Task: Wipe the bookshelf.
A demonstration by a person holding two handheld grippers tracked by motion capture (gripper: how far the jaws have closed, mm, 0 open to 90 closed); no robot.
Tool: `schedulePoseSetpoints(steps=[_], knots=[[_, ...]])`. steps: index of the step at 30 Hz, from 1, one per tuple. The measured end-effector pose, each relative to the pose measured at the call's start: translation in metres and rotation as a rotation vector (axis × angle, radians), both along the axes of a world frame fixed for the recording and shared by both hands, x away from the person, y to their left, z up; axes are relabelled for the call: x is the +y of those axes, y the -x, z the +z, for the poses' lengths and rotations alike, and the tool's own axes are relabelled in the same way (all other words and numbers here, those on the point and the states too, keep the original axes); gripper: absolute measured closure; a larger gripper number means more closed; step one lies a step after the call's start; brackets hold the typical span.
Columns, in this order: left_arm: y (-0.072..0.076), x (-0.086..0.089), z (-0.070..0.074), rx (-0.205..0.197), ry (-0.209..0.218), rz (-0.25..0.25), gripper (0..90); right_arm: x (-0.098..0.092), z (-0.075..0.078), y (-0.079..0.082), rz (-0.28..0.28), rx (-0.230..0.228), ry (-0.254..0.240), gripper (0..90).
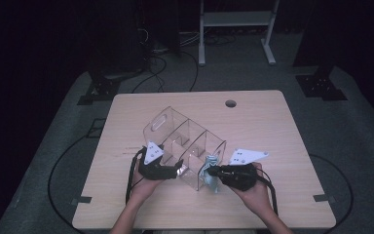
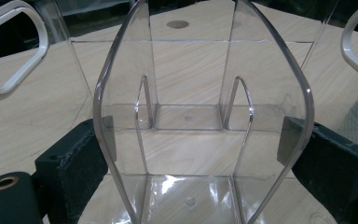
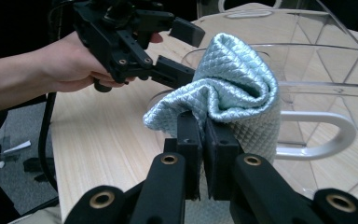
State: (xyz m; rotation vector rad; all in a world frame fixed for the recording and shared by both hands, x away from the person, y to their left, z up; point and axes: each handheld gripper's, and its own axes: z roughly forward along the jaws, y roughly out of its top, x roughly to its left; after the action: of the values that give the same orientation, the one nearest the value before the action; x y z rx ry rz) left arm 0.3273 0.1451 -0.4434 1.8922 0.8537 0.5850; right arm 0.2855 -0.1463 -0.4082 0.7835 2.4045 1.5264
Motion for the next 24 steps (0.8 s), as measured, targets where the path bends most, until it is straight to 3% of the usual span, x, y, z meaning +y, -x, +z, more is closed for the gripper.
schedulePoseSetpoints(steps=[7,11,14,16,20,24], knots=[[0.000,0.003,-0.001,0.004,0.010,0.008,7.6,0.021,-0.012,0.012,0.083,0.013,0.016,85.4],[0.000,0.002,-0.001,-0.003,0.008,0.008,7.7,0.014,-0.018,0.006,0.053,0.019,0.031,85.5],[0.001,0.001,-0.001,-0.004,0.008,0.013,7.6,0.010,-0.028,0.000,0.030,0.051,0.040,85.5],[0.001,0.001,-0.002,-0.005,0.011,0.016,7.5,0.015,-0.034,0.003,0.043,0.073,0.047,85.5],[0.000,0.004,-0.002,-0.003,0.014,0.008,7.7,0.024,-0.040,0.007,0.076,0.066,0.072,85.4],[0.001,0.003,-0.002,0.001,0.016,0.008,7.8,0.013,-0.043,-0.003,0.032,0.086,0.056,85.4]])
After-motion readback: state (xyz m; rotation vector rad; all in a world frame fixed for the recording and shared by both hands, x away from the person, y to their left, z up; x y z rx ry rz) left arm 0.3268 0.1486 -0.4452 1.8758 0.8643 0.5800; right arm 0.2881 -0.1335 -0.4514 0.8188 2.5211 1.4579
